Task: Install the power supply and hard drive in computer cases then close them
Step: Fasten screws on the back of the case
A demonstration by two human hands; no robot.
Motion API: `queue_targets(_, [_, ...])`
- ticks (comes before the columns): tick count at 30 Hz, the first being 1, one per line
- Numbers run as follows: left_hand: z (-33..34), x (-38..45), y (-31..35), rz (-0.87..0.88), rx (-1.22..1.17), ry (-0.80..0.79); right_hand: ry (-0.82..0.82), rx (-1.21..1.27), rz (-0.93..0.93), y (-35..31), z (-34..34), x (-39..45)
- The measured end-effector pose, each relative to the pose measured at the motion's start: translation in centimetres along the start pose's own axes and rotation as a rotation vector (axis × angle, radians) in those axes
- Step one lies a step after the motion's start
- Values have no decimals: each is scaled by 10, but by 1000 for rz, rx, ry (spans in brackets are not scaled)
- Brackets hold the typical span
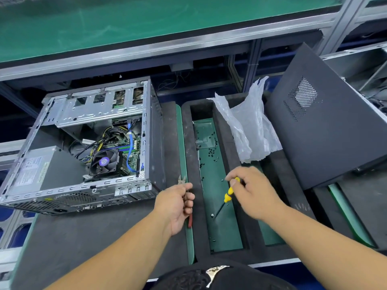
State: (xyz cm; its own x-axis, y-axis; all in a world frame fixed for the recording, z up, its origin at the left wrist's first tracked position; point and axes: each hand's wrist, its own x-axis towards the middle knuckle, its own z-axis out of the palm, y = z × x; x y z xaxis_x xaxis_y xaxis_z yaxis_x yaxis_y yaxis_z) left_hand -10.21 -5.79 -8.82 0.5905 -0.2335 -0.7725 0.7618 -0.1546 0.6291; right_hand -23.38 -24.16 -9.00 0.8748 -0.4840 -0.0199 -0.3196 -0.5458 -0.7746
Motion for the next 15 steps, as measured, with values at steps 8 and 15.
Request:
queue_targets(8, [-8, -3, -6, -41, -54, -80, -322, -419, -180, 9, 44, -32])
queue_targets(15, [-14, -5, -11, -44, -24, -55, -383, -505, -235, 6, 49, -38])
